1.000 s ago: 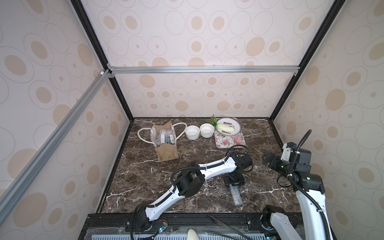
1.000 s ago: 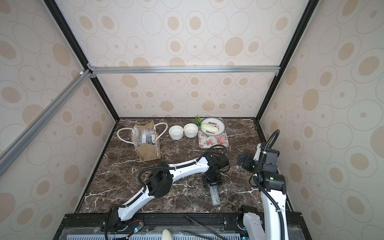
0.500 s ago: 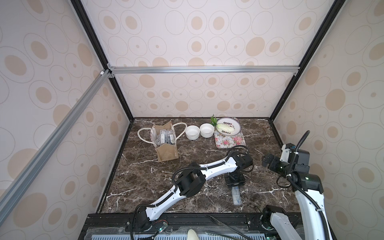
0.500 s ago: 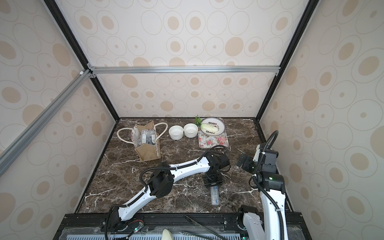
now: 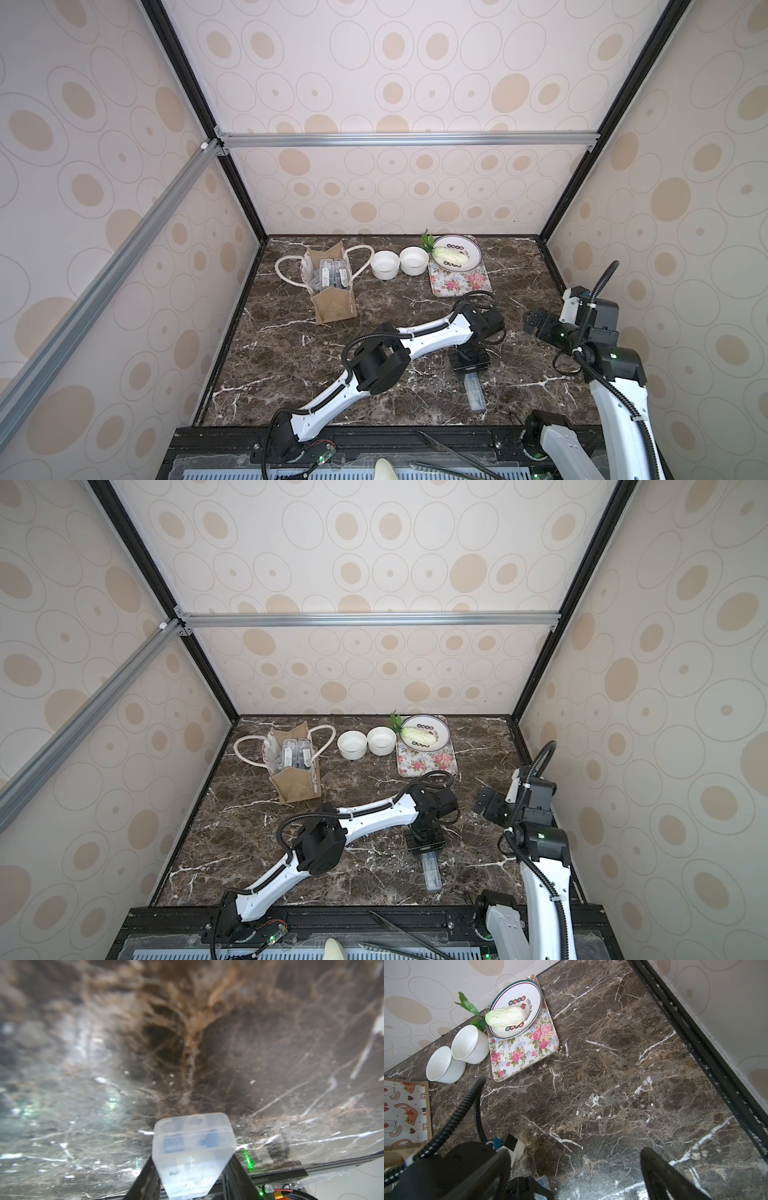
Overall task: Put the compass set into the canvas bag
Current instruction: Pick up the compass set at the center of the board, then place the compass set in the canvas bag.
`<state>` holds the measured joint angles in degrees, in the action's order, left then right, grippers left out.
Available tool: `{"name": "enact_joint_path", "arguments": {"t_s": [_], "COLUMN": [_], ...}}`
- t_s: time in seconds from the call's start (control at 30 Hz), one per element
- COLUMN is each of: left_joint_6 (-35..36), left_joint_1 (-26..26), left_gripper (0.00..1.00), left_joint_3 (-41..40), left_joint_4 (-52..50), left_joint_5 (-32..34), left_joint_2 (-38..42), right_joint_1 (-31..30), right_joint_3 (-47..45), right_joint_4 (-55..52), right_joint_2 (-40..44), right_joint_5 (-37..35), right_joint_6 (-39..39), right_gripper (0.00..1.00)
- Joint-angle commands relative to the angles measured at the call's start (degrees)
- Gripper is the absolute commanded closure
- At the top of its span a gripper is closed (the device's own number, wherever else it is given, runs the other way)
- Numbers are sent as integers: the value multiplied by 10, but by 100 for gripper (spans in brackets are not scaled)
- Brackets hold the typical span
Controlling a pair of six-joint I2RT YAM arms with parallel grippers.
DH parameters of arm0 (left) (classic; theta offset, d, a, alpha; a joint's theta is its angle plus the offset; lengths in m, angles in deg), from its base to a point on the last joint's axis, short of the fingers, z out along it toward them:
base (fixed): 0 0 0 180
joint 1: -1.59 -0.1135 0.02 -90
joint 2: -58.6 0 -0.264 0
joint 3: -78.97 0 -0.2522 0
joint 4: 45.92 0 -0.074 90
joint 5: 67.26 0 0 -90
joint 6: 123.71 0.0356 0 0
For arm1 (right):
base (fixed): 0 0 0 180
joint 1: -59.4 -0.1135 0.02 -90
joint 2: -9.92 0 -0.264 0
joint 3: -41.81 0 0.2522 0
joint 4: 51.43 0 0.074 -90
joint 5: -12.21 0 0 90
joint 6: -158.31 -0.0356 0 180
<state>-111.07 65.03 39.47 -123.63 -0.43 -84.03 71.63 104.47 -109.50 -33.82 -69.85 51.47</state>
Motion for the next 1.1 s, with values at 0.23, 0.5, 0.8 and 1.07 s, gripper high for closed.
{"name": "enact_joint_path", "arguments": {"t_s": [0.23, 0.5, 0.8, 1.07], "left_joint_6": [4, 54, 115, 198], "left_joint_1": [-45, -93, -148, -229], "left_gripper": [60, 59, 59, 59], "left_joint_3": [-99, -134, -93, 86], "left_joint_4": [29, 33, -9, -120], "left_joint_5": [103, 187, 284, 354], "left_joint_2": [98, 171, 244, 254], "right_joint_1": [3, 3, 2, -22], "right_joint_3": [-10, -18, -22, -15], "right_joint_4": [9, 16, 31, 46], "right_joint_2": [-14, -33, -72, -107], "right_joint_5": [18, 27, 61, 63], "right_joint_6": [2, -1, -13, -30], "right_gripper": [1, 2, 5, 7]}}
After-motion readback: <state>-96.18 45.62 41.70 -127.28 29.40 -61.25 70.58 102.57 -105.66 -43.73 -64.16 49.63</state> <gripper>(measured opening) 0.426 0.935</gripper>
